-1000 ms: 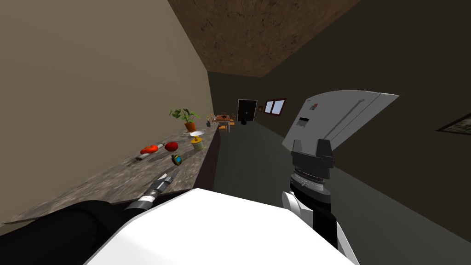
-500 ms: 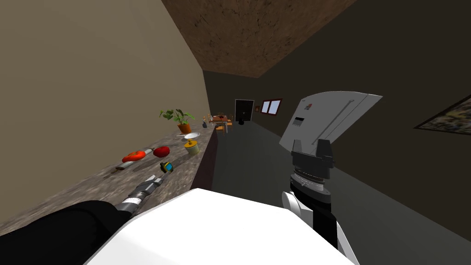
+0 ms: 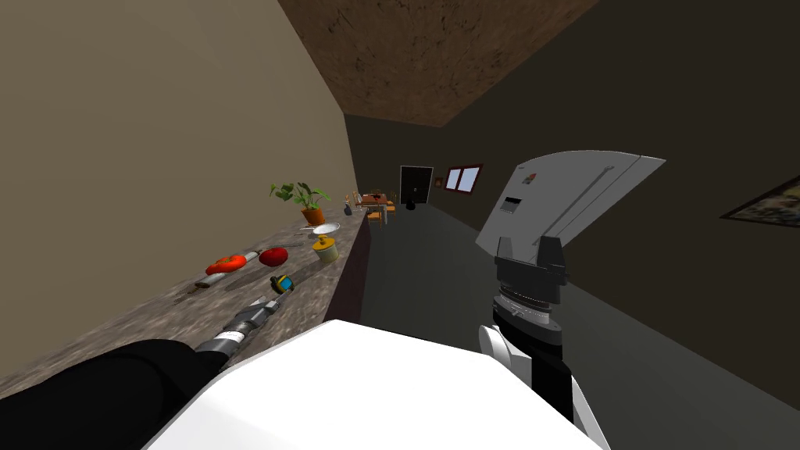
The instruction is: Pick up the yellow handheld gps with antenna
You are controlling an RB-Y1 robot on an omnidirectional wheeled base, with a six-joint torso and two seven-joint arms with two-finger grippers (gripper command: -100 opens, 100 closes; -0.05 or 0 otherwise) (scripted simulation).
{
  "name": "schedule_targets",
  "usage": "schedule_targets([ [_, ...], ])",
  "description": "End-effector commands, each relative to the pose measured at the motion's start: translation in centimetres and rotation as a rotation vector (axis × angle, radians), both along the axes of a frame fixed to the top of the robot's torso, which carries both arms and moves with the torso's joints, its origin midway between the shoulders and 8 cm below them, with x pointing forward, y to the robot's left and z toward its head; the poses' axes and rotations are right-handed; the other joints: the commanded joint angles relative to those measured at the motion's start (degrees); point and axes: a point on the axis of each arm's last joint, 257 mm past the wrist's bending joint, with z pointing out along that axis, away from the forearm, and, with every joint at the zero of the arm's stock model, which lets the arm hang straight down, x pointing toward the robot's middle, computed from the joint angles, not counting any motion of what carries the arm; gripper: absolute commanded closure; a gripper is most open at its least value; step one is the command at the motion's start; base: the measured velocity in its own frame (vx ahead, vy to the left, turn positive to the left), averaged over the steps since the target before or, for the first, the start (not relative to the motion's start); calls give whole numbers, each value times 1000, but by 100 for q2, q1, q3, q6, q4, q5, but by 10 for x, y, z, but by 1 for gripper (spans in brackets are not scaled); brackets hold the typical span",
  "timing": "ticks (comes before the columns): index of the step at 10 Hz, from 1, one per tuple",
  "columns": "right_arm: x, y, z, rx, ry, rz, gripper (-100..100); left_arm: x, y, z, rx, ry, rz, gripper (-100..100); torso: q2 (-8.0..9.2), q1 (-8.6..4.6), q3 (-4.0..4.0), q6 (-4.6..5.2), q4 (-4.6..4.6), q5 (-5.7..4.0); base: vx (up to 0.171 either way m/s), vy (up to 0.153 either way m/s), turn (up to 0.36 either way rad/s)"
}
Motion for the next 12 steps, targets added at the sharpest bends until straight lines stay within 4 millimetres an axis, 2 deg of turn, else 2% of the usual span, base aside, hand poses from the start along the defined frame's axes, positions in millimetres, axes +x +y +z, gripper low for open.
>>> schedule_targets([
  [1,0,0,0,0,0,0,0,11,3,-6,-7,-9,5,-100,0,0,0,0,0,0,-43,-6,-3],
  [2,0,0,0,0,0,0,0,18,2,-3,-7,-23,0,-100,-11,2,-6,1,-2,0,-7,-3,-14],
  [3,0,0,0,0,0,0,0,29,-5,-20,-19,9,-22,-100,-24,2,-13,1,-5,0,-70,-11,125],
  [4,0,0,0,0,0,0,0,34,-1,-23,-24,3,-12,-100,-9,0,-6,-3,-3,1,-87,-11,68],
  [6,0,0,0,0,0,0,0,53,-1,-17,-27,-28,-17,-100,-13,3,-7,1,-2,0,-24,0,-12],
  [7,0,0,0,0,0,0,0,61,-7,-35,-34,12,-37,-100,-24,3,-13,1,-5,0,-65,-8,126],
  [10,0,0,0,0,0,0,0,87,-5,-28,-41,-28,-36,-100,-11,1,-6,1,-2,-1,-49,-5,15],
  [11,0,0,0,0,0,0,0,97,-13,-41,-40,7,-64,-100,-23,2,-13,1,-5,-1,-70,-6,114],
  [12,0,0,0,0,0,0,0,103,-11,-41,-44,1,-57,-100,-9,1,-6,-3,-3,0,-86,-12,65],
])
